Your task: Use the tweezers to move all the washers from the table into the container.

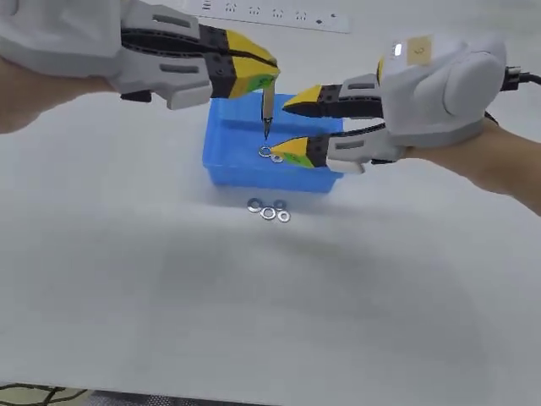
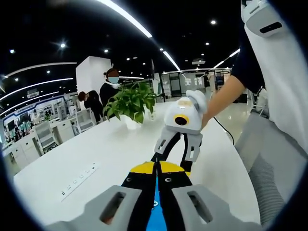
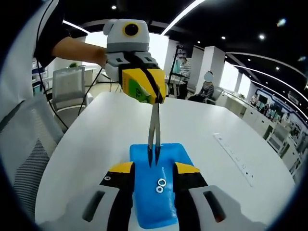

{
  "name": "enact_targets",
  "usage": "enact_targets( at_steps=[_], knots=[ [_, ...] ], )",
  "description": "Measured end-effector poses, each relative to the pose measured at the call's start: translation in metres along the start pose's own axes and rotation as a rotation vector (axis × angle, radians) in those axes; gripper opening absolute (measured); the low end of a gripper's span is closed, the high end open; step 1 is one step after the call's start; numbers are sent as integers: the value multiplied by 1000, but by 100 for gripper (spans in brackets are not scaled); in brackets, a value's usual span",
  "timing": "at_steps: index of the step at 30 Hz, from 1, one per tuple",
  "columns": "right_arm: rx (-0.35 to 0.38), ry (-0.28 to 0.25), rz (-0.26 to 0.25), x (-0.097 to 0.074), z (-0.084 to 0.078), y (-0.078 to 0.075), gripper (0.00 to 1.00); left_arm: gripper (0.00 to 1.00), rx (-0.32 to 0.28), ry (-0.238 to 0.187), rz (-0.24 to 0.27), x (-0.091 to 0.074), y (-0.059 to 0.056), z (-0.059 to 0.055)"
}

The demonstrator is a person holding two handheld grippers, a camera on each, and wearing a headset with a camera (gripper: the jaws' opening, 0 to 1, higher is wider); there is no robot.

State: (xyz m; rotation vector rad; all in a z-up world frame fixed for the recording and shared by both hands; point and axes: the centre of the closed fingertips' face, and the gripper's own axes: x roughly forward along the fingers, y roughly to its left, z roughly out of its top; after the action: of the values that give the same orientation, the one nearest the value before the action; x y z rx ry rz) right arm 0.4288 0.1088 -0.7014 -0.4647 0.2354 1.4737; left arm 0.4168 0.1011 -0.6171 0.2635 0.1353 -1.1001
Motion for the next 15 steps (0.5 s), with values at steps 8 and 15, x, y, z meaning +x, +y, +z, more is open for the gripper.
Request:
enact_targets(
  at_steps=[8,15],
  knots=[
    [83,-66,-92,-27,2,-4,45,4,2,9,17,-5,-10,4],
    [173,-77,-111,-56,-21,39,51,4,5,21,28,-12,-24,1]
  ],
)
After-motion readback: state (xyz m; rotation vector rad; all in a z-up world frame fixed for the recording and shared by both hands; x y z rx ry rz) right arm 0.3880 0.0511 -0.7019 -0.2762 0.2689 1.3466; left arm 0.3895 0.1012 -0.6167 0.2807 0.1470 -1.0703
